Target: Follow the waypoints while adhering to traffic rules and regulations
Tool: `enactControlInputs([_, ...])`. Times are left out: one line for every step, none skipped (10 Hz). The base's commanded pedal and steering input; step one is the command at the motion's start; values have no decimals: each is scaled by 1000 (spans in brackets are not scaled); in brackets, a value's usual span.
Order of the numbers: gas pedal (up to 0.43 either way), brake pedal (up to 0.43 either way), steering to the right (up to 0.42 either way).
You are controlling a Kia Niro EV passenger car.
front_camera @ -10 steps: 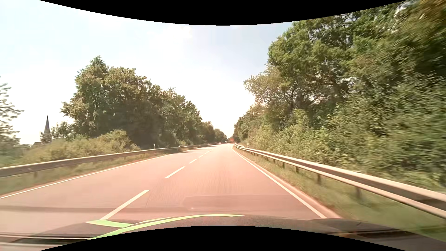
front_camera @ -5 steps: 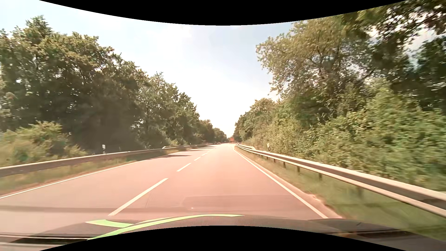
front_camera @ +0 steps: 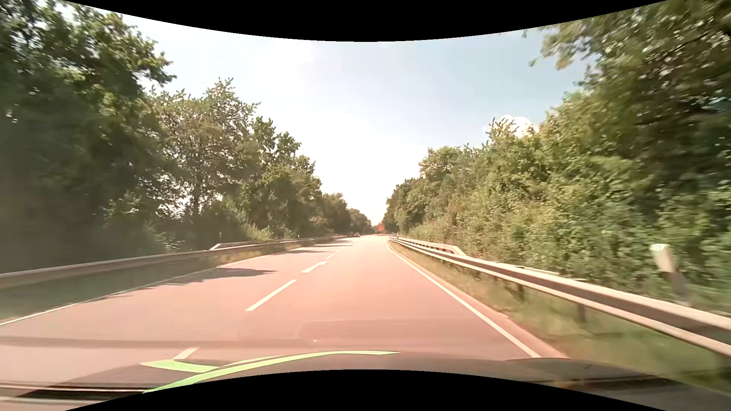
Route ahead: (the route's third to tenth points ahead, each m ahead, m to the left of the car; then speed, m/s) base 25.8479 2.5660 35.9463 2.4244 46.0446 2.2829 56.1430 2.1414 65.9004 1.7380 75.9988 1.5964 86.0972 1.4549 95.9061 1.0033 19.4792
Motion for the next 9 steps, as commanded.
enactControlInputs([0, 0, 2])
enactControlInputs([0, 0, 3])
enactControlInputs([0, 0, 4])
enactControlInputs([0, 0, 4])
enactControlInputs([0, 6, 4])
enactControlInputs([0, 0, 6])
enactControlInputs([0, 0, 6])
enactControlInputs([0, 0, 6])
enactControlInputs([0, 0, 7])
